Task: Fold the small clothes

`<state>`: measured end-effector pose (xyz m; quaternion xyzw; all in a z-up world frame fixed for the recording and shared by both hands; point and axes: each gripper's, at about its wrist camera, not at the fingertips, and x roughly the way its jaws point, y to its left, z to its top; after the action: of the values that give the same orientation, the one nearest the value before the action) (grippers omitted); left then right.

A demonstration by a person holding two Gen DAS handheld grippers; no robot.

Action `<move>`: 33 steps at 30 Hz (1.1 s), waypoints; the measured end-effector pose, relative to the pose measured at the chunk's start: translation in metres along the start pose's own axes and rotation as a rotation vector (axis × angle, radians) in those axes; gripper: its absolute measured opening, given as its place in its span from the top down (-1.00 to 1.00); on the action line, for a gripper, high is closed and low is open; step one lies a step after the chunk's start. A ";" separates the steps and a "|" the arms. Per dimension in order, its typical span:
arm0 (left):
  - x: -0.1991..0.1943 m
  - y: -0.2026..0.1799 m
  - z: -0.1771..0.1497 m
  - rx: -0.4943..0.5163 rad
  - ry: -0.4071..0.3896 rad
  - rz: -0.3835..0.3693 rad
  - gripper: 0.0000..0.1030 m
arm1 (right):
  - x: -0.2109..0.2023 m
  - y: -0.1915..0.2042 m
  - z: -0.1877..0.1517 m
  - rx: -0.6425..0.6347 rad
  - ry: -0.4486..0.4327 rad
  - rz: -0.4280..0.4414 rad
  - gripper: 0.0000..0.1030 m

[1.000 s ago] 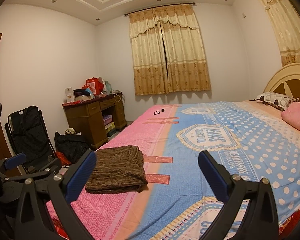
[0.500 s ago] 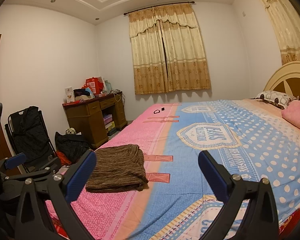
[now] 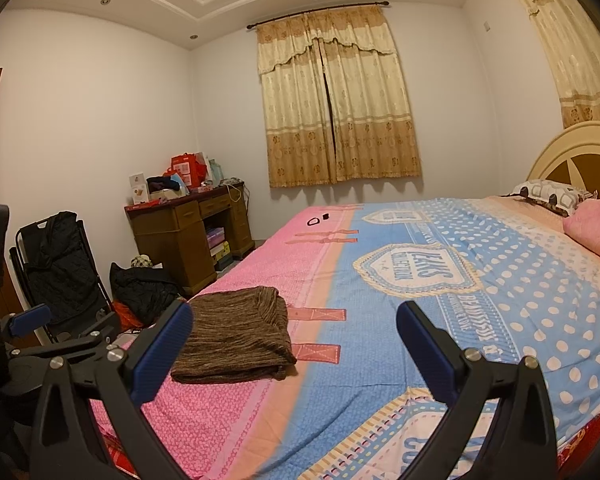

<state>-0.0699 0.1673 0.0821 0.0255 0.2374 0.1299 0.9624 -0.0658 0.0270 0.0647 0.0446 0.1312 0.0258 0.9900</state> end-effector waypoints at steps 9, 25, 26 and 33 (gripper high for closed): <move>0.003 0.000 0.000 0.002 0.007 -0.003 -0.76 | 0.000 -0.001 -0.001 0.003 0.000 0.001 -1.00; 0.006 0.002 -0.001 0.011 -0.002 0.015 -0.76 | 0.001 -0.004 0.001 0.002 0.000 0.004 -1.00; 0.006 0.002 -0.001 0.011 -0.005 0.018 -0.76 | 0.001 -0.004 0.000 0.002 -0.001 0.004 -1.00; 0.007 0.007 -0.001 -0.014 -0.007 -0.072 -0.76 | 0.000 -0.004 0.001 0.002 0.001 0.002 -1.00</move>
<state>-0.0662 0.1758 0.0791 0.0106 0.2340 0.0969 0.9673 -0.0651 0.0235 0.0649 0.0456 0.1314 0.0267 0.9899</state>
